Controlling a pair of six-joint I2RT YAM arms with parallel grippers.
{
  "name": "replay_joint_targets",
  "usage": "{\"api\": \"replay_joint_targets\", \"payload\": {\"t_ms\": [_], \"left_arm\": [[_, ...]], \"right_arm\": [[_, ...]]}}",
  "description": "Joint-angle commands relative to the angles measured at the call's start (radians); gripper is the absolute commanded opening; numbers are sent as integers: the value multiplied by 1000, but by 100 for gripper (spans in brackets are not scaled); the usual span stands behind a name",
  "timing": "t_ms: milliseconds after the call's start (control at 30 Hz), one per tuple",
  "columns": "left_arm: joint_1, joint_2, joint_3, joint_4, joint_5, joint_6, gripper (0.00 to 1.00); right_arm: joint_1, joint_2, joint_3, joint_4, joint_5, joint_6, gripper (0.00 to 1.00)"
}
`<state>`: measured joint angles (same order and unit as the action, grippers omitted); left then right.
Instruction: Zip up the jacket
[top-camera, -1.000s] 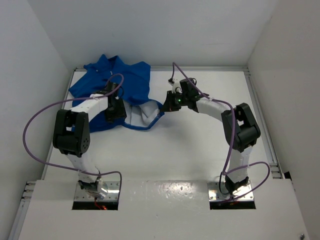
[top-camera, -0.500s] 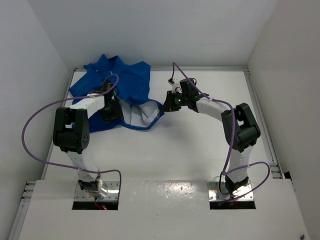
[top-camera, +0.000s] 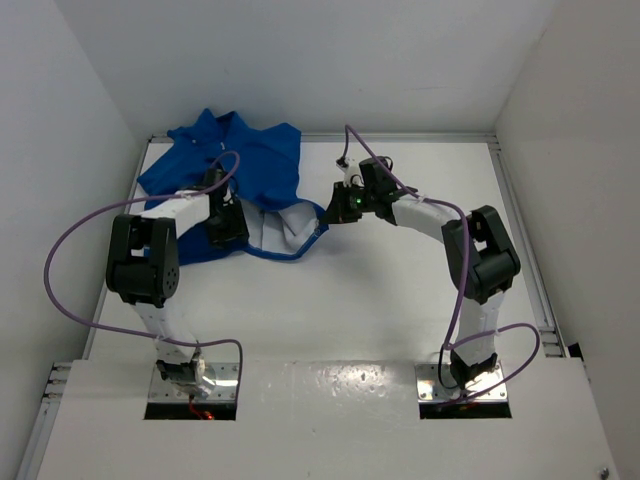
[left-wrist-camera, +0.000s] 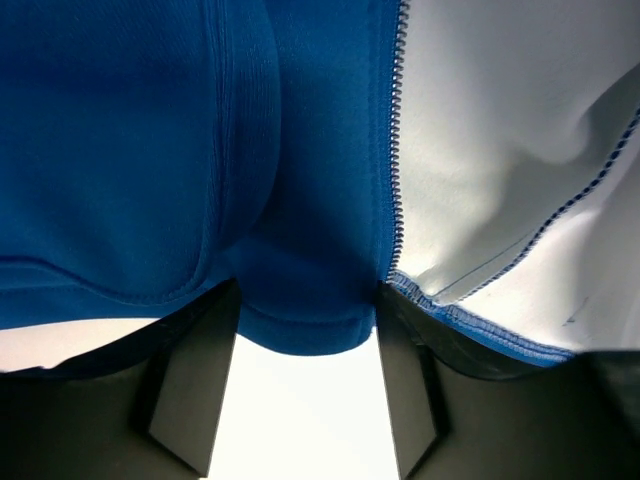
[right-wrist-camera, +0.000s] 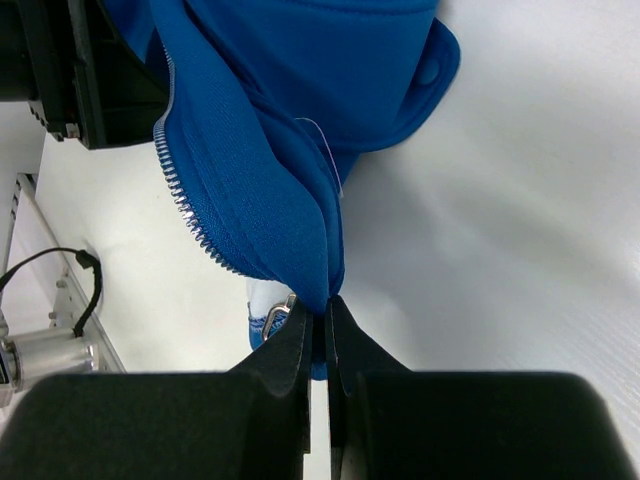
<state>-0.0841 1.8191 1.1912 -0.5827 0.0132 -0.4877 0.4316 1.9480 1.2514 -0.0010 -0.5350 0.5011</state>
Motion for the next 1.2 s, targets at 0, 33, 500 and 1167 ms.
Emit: {"api": "replay_joint_targets", "payload": {"t_ms": [0,33,500,1167], "left_arm": [[-2,-18,-13,12,5,5,61],[-2,-18,-24,12,5,5,59],[63,-67,-33,44,158,34,12],[297,-288,-233,375,1074,140,0]], "right_arm": [[-1,11,40,35,-10,11,0],[-2,12,40,35,-11,10,0],[7,9,36,32,-14,10,0],[42,0,-36,341,-198,177,0]]}}
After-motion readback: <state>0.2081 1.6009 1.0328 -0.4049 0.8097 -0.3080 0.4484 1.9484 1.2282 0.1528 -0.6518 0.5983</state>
